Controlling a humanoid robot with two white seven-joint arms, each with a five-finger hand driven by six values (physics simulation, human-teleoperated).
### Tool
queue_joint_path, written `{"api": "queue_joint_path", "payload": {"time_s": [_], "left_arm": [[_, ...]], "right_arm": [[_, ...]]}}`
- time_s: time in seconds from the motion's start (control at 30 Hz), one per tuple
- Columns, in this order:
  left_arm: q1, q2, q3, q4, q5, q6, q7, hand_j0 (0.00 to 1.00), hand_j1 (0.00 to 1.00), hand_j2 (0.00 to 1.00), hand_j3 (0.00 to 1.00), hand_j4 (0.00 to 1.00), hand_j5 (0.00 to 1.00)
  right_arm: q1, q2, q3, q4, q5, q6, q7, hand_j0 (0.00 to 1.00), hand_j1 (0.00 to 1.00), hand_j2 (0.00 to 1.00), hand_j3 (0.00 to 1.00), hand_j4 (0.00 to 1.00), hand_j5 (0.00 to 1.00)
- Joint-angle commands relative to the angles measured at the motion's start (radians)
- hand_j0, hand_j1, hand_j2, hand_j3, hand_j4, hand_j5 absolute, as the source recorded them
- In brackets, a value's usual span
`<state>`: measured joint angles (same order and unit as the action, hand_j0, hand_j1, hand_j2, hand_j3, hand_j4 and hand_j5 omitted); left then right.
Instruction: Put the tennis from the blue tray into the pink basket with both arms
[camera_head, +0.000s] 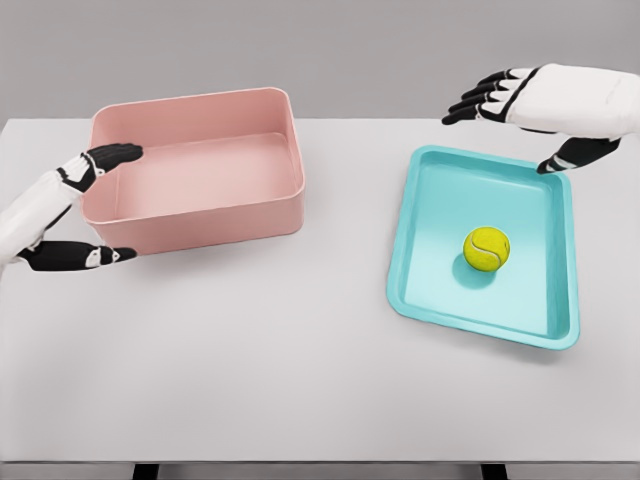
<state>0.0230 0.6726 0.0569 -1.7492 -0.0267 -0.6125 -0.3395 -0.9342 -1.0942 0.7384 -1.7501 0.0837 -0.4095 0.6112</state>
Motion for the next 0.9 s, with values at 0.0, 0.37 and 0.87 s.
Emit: {"api": "queue_joint_path", "payload": {"time_s": [0.0,0.37,0.87], "left_arm": [[0.000,0.005,0.003,0.000,0.007,0.002,0.000,1.00,1.00,1.00,1.00,1.00,1.00],[0.089,0.076,-0.017,-0.013,0.183,0.002,0.004,1.00,1.00,1.00,1.00,1.00,1.00],[0.245,0.269,-0.220,-0.015,0.541,0.002,-0.009,1.00,1.00,1.00,1.00,1.00,1.00]], "right_arm": [[0.000,0.000,0.007,-0.003,0.001,-0.006,0.000,1.00,1.00,1.00,1.00,1.00,1.00],[0.049,-0.102,0.058,0.159,-0.380,0.221,0.000,1.00,1.00,1.00,1.00,1.00,1.00],[0.055,0.065,0.243,0.300,-0.285,0.247,0.000,1.00,1.00,1.00,1.00,1.00,1.00]]}}
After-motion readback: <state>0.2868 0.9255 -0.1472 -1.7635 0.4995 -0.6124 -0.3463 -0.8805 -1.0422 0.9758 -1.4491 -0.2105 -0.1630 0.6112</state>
